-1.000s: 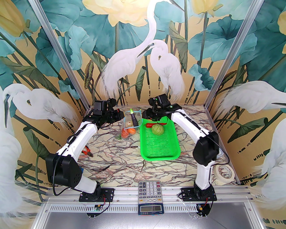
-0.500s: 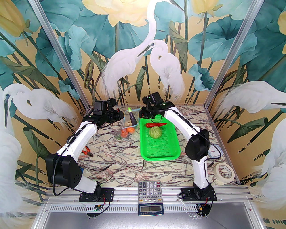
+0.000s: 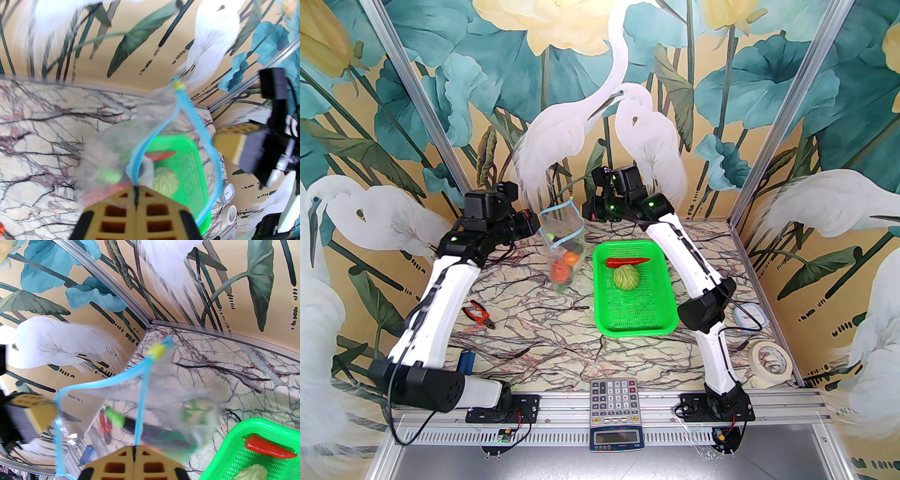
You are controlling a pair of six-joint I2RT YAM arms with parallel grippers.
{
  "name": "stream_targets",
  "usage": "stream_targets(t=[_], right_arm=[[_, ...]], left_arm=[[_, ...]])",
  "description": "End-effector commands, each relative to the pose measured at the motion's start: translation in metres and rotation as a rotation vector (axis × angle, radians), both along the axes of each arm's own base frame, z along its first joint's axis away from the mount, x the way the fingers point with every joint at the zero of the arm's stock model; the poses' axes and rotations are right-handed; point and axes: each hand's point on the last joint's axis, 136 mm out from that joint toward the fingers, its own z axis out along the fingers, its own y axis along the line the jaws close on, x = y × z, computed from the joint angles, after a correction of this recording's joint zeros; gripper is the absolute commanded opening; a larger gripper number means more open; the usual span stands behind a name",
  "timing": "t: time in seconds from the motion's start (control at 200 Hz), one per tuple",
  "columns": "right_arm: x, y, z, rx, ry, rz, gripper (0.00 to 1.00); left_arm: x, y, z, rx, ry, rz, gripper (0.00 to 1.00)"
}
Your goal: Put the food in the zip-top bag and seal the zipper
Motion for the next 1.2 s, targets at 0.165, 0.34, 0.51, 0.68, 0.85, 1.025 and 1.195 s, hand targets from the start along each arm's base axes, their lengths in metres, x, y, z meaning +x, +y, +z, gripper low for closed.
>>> stream_targets(t=[0.165,0.34,0.51,0.68,0.85,1.025,1.195], right_arm=[[0.005,-0.005,-0.049,-0.095,0.077,0.01,0.0],[-0.002,-0.017,-0.098,-0.193,0.164,0.006,0.0],[-0.005,-0.042,-0.111,-0.29,0.136,-0.05,0.38],[0.013,-0.103,-0.145,-0.472,0.138,-0.195,0.58],[0.027,-0.161,-0.205,-0.642,0.263,-0.287,0.58],[0.028,-0.158,-0.236,-0.637,0.334,-0.255,0.58],[0.027,-0.148,-0.258,-0.601,0.4,-0.226,0.61]], left_arm=[[-0.005,-0.005,-0.042,-0.033,0.077,-0.025,0.0],[-0.001,-0.017,-0.081,-0.108,0.125,-0.055,0.0],[-0.003,-0.02,-0.095,-0.111,0.145,-0.073,0.0],[-0.012,-0.022,-0.099,-0.116,0.151,-0.096,0.0],[-0.02,-0.02,-0.099,-0.102,0.143,-0.096,0.0],[-0.023,-0.018,-0.101,-0.09,0.146,-0.093,0.0],[-0.021,-0.019,-0.098,-0.09,0.145,-0.098,0.0]])
